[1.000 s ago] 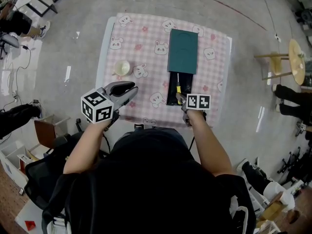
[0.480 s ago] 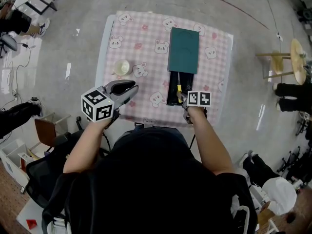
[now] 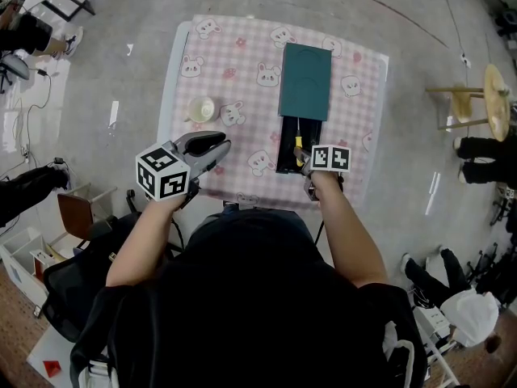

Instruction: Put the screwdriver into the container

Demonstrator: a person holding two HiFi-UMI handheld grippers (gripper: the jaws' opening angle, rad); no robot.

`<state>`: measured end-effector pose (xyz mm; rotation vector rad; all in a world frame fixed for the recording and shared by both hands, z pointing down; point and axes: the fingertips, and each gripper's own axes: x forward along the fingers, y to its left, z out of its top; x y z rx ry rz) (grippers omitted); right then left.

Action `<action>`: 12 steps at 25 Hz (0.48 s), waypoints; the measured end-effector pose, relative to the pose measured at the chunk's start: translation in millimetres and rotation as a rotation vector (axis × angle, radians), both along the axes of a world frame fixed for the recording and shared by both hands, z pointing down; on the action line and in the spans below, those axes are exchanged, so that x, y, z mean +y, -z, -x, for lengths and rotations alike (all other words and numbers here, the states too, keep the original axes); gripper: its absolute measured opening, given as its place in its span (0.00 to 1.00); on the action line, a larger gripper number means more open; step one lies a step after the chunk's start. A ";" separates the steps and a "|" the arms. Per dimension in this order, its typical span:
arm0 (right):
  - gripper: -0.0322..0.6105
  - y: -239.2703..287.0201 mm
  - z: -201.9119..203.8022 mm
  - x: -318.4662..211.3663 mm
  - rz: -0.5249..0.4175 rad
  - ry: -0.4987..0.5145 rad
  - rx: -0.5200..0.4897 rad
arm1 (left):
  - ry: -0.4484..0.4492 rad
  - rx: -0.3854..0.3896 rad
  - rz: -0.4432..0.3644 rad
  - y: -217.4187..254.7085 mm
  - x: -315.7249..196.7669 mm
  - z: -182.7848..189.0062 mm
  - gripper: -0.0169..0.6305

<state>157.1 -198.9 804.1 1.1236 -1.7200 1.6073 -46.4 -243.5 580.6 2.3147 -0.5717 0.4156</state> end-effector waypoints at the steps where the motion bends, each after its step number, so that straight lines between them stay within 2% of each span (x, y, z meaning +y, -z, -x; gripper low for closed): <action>1: 0.23 -1.0 -0.1 -0.3 0.003 -0.003 -0.001 | 0.001 0.001 0.002 -0.5 0.1 -0.2 0.14; 12: 0.23 -8.0 7.1 -3.2 0.023 0.010 0.003 | 0.010 0.005 0.025 -7.7 3.0 0.0 0.14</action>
